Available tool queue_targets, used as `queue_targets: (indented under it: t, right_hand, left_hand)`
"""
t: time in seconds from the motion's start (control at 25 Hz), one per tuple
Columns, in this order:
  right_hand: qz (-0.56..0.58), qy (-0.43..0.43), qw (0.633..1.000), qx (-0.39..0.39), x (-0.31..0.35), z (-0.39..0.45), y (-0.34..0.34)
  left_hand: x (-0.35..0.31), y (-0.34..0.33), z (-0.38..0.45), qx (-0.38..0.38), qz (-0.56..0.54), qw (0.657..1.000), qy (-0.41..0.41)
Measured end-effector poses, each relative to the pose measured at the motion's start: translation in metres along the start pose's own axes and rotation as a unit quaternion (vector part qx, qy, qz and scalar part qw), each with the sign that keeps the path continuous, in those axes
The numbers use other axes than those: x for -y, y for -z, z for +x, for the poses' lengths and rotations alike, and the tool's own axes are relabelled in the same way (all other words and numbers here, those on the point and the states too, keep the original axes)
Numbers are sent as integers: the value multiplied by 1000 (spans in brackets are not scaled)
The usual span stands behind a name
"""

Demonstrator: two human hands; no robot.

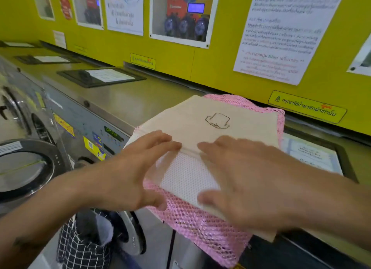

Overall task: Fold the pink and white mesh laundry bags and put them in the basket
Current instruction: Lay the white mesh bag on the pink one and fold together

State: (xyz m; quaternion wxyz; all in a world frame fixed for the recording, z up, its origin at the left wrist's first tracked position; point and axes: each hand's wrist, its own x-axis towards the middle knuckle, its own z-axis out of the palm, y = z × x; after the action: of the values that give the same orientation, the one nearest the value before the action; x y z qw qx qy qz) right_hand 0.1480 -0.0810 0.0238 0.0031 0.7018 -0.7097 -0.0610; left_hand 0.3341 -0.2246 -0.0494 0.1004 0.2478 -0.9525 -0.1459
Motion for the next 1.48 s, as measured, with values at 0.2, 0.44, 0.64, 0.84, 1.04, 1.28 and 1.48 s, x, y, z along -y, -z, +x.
queue_targets:
  t: [0.2, 0.44, 0.64, 0.84, 1.04, 1.28, 1.48]
  right_hand:
    - [-138, -43, 989, 31, 20, -4, -73]
    - [-171, -56, 983, -39, 12, 6, -83]
    - [-176, 5, 982, -62, 1, 5, -52]
    - [38, 74, 995, -61, -23, -7, 10]
    - [192, 44, 973, -122, -68, 10, 68]
    - [252, -63, 958, -125, -135, 54, 126]
    - [258, -196, 939, -113, -193, 121, 128]
  left_hand:
    - [8, -67, 3, -76, 221, 972, -17]
    - [20, -82, 31, -229, 195, 952, -47]
    - [22, -69, 27, -276, 133, 949, -75]
    - [10, 14, 13, -222, 94, 961, -135]
    - [-7, 124, 47, -63, -3, 991, -120]
    - [-20, 187, 170, -115, 94, 987, -60]
    - [-15, 153, 250, -212, 188, 959, 22]
